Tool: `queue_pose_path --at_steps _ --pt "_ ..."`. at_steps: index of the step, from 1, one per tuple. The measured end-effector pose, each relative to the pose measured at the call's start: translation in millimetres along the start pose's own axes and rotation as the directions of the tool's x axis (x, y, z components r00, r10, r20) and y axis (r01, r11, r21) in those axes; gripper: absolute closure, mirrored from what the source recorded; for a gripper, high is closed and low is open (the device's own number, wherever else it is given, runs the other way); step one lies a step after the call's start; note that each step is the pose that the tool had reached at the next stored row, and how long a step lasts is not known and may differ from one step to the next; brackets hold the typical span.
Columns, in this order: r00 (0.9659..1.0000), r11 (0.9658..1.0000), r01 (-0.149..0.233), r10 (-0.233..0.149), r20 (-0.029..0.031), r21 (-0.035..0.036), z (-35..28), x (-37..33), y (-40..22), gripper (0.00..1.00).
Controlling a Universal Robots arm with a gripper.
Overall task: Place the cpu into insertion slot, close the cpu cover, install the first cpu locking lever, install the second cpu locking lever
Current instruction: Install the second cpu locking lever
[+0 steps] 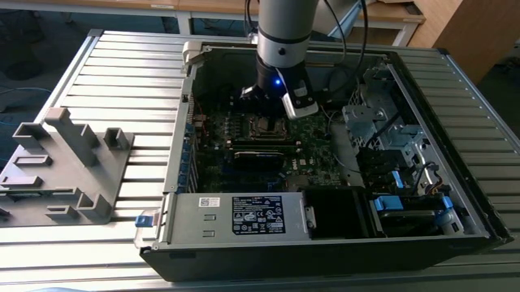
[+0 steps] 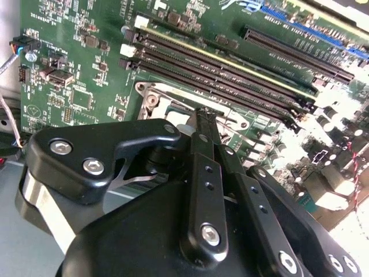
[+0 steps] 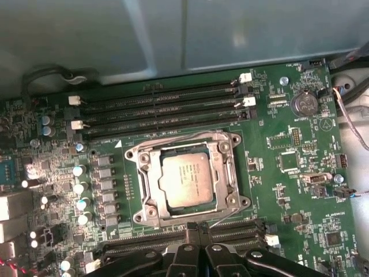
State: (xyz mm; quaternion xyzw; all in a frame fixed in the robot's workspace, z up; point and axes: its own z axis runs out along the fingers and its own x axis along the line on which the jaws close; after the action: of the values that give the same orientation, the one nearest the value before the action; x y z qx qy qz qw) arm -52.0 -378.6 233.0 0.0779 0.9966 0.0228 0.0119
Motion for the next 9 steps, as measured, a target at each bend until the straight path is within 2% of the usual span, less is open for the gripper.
queue_pose_path --at_steps 4,9 --pt "1.0000 1.0000 0.001 -0.001 0.0000 0.0000 0.0 0.2 -1.8 0.89" --pt "1.0000 1.0000 0.005 -0.005 0.0034 -0.0005 0.1 7.1 -3.8 0.89"
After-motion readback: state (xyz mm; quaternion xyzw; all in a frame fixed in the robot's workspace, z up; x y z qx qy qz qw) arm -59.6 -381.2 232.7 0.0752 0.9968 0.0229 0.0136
